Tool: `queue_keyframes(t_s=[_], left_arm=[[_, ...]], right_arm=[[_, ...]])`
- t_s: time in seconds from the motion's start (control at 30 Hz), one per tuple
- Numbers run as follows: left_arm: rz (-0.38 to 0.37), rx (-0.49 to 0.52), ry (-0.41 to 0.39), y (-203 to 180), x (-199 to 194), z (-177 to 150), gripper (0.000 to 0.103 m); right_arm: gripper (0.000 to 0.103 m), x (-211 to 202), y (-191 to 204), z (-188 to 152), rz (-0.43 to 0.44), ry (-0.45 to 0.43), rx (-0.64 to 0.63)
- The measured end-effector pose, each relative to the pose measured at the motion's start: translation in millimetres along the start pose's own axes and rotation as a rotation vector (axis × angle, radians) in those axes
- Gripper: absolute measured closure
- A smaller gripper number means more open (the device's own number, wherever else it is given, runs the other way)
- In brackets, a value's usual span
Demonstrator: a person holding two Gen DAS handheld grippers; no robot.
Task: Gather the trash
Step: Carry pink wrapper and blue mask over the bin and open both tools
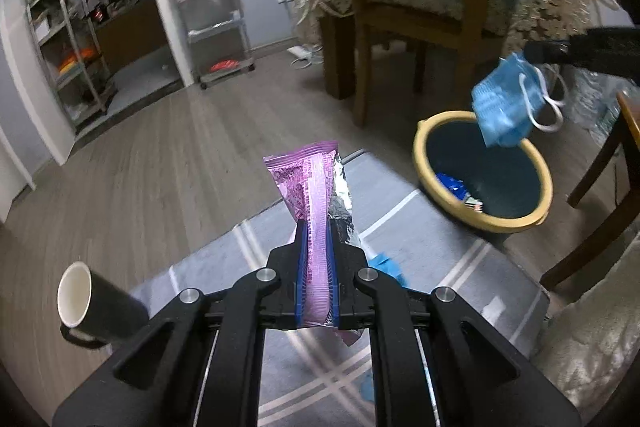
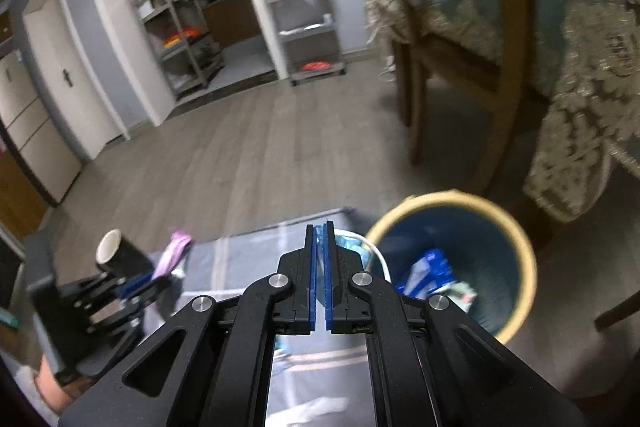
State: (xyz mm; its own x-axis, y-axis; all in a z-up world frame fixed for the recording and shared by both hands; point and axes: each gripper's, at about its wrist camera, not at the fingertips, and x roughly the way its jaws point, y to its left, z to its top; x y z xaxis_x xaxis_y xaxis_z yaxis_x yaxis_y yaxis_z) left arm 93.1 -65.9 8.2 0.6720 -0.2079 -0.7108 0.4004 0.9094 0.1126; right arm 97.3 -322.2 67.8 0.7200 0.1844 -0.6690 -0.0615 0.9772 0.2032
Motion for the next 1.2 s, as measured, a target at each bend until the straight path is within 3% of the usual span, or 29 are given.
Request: queue_keyframes(t_s=[0.3, 0.53, 0.77, 1.2], left_arm=[[-0.093, 0.051, -0.023, -57.3, 2.6, 26.8, 0.095], [-0.19, 0.049, 0.033, -113.3, 43.6, 53.3, 0.095], [-0.209, 0.088, 0.106, -152.3, 91.2, 62.3, 0.095], [-0.19, 0.164, 0.172, -179.6, 139.7, 62.9, 0.092]], right_arm=[[0.099, 17.8, -76.4, 1.6, -0.056, 0.032, 0.117], [0.099, 48.4, -114.8, -9.5, -0.08, 0.132, 0.208], [0.099, 64.9, -136.8, -20.6, -0.118, 0.196, 0.259], [0.099, 66.8, -141.7, -29.4, -0.149, 0.235, 0.28]])
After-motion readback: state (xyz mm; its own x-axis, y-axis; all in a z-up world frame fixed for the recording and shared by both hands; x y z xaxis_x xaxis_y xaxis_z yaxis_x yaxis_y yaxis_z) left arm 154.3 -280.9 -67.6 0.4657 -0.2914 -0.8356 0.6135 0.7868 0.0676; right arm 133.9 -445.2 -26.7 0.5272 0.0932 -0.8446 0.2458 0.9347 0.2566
